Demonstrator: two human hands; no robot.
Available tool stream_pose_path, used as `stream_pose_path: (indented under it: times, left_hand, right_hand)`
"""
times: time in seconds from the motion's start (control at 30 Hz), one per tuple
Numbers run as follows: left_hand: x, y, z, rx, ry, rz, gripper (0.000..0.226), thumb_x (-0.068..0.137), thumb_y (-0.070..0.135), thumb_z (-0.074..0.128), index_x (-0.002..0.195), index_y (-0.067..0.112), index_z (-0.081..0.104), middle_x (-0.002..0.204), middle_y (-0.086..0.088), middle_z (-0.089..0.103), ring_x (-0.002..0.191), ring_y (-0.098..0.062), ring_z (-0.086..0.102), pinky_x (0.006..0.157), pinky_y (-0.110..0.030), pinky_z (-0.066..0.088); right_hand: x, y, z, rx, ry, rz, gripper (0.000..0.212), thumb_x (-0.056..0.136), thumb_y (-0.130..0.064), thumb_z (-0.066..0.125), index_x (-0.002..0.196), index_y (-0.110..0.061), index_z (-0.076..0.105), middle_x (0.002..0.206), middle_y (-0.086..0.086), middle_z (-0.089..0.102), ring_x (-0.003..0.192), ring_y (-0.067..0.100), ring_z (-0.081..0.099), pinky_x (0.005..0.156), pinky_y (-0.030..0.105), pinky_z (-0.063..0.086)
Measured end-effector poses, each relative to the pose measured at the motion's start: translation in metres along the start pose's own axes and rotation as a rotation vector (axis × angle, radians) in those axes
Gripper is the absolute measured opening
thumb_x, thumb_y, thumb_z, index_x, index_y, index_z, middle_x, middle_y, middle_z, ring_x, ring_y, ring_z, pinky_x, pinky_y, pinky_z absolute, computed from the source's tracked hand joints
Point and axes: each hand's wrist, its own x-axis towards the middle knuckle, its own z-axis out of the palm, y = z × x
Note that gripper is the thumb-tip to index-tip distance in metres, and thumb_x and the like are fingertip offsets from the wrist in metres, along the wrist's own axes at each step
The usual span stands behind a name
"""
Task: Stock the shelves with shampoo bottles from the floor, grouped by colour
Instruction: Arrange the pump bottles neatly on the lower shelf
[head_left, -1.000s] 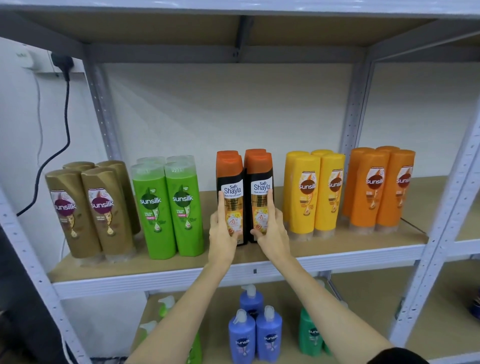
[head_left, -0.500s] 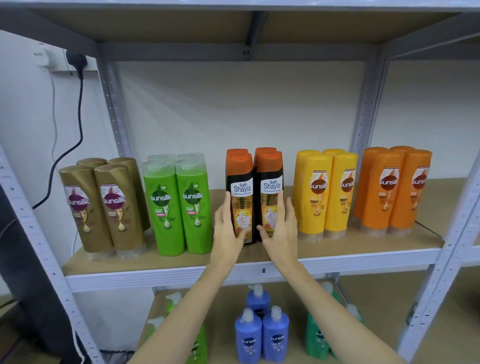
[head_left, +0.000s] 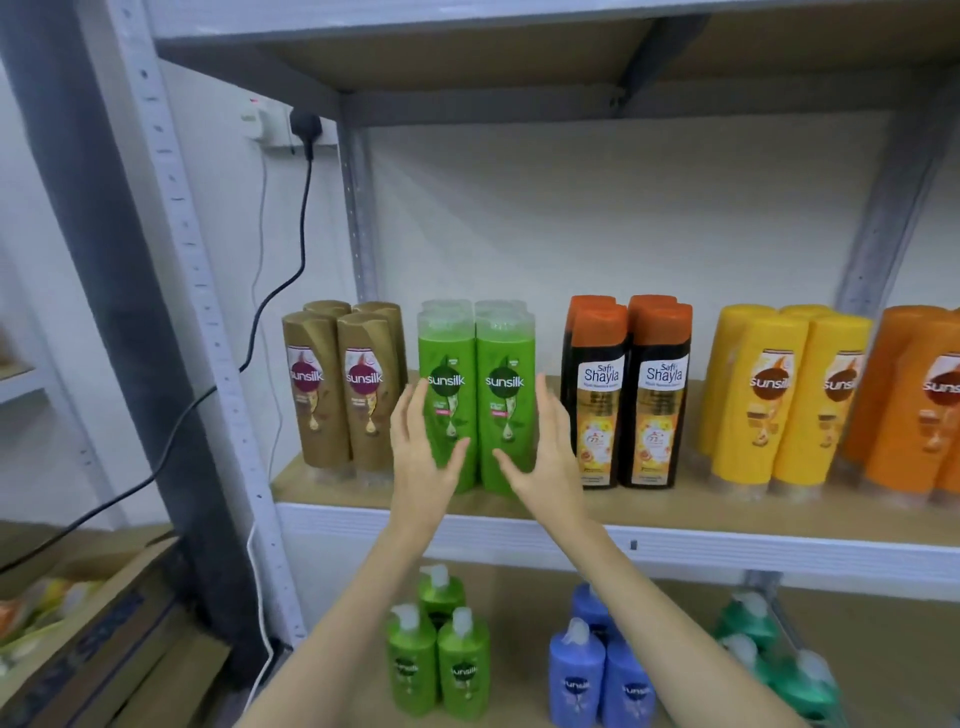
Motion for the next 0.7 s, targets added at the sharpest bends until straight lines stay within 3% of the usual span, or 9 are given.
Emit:
stream_pose_path:
  times: [0.07, 0.17, 0.43, 0.57, 0.7]
  left_hand:
    - [-0.003, -0.009, -0.001, -0.018, -0.101, -0.094, 0.093, 0.074, 0.01, 0.075, 0.145, 0.018, 0.015, 0.147, -0.011, 0.025, 0.136, -0.01, 0.021, 0.112, -0.021, 0.019]
    - [-0.004, -0.016, 0.0, -0.018, -0.203, -0.19, 0.11, 0.067, 0.005, 0.079, 0.147, 0.02, 0.005, 0.145, -0.008, 0.027, 0.12, 0.009, 0.023, 0.104, -0.014, 0.018]
    - [-0.003, -0.026, 0.001, -0.043, -0.263, -0.272, 0.113, 0.069, 0.002, 0.077, 0.143, 0.037, -0.002, 0.135, -0.003, 0.042, 0.123, -0.008, 0.036, 0.095, -0.016, 0.023]
    - [0.0, -0.03, 0.001, -0.043, -0.252, -0.257, 0.112, 0.07, 0.002, 0.076, 0.144, 0.035, -0.001, 0.134, -0.003, 0.043, 0.119, -0.001, 0.034, 0.097, -0.014, 0.022]
    - [0.002, -0.032, 0.0, -0.042, -0.253, -0.274, 0.112, 0.071, 0.001, 0.075, 0.145, 0.034, -0.002, 0.133, -0.005, 0.044, 0.125, -0.013, 0.039, 0.1, -0.021, 0.026]
  right_hand:
    - [-0.005, 0.003, 0.005, 0.001, -0.091, 0.075, 0.114, 0.074, -0.024, 0.075, 0.139, -0.05, -0.015, 0.15, 0.007, 0.02, 0.138, 0.022, 0.029, 0.103, 0.038, 0.041]
    - [-0.009, 0.005, 0.009, -0.056, -0.172, 0.142, 0.119, 0.073, -0.024, 0.077, 0.132, -0.051, -0.024, 0.149, 0.006, 0.025, 0.13, 0.025, 0.041, 0.097, 0.042, 0.045]
    - [-0.008, 0.002, 0.016, -0.054, -0.166, 0.16, 0.118, 0.079, -0.012, 0.071, 0.126, -0.054, -0.029, 0.148, 0.003, 0.031, 0.126, 0.026, 0.047, 0.098, 0.044, 0.042]
    - [-0.006, -0.001, 0.02, -0.046, -0.164, 0.165, 0.117, 0.08, -0.011, 0.07, 0.129, -0.052, -0.028, 0.147, 0.003, 0.03, 0.126, 0.024, 0.046, 0.098, 0.042, 0.042]
    - [-0.006, -0.004, 0.024, -0.043, -0.147, 0.178, 0.116, 0.08, -0.008, 0.069, 0.128, -0.053, -0.027, 0.146, 0.003, 0.032, 0.125, 0.026, 0.047, 0.098, 0.045, 0.043]
